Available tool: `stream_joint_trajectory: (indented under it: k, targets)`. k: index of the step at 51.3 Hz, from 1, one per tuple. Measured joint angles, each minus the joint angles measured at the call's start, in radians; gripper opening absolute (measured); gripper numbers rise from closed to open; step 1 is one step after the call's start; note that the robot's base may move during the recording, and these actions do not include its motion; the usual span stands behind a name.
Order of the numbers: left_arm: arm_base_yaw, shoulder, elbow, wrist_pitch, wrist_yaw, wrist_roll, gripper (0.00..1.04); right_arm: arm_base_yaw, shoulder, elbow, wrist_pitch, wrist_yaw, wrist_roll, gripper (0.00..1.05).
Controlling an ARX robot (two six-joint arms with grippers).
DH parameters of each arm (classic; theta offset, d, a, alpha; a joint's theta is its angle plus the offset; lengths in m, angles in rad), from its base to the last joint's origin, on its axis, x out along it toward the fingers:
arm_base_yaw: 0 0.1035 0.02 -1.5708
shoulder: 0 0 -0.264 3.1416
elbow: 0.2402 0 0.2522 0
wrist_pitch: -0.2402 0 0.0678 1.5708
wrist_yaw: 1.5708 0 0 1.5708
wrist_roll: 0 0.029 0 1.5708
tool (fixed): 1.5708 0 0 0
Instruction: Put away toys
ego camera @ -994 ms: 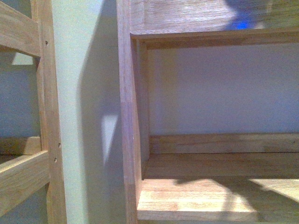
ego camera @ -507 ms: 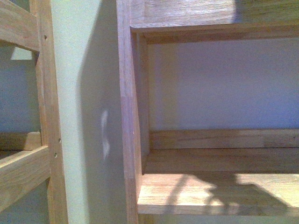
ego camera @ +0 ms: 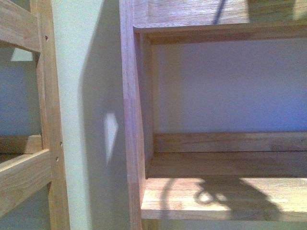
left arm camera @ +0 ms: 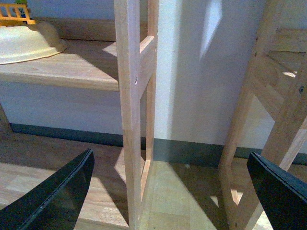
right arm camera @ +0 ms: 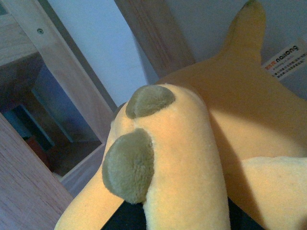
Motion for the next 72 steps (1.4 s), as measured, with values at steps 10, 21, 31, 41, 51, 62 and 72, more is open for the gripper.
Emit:
stream_joint_trajectory:
  k: [10,21,31,41,51,62,72]
  targets:
    - [0.000,0.000,0.000,0.000,0.000,0.000,0.99,0.016,0.000,-0.034,0.030,-0.011,0.027,0.17]
    - [0.000,0.000,0.000,0.000,0.000,0.000,0.99,0.019,-0.010,-0.112,0.069,-0.010,0.043,0.17]
    - [0.000,0.000,0.000,0.000,0.000,0.000,0.99,0.012,-0.020,-0.121,0.076,-0.003,0.018,0.52]
    - [0.000,0.000,0.000,0.000,0.000,0.000,0.99,0.005,-0.020,-0.085,0.060,0.020,-0.004,0.90]
    - [0.000,0.000,0.000,0.000,0.000,0.000,0.99,-0.013,-0.036,-0.064,0.052,0.047,-0.008,1.04]
    - [0.000,0.000,0.000,0.000,0.000,0.000,0.99,-0.027,-0.103,-0.084,0.079,0.059,-0.007,1.04]
    - [0.000,0.000,0.000,0.000,0.000,0.000,0.99,-0.034,-0.172,-0.130,0.101,0.087,-0.033,1.04]
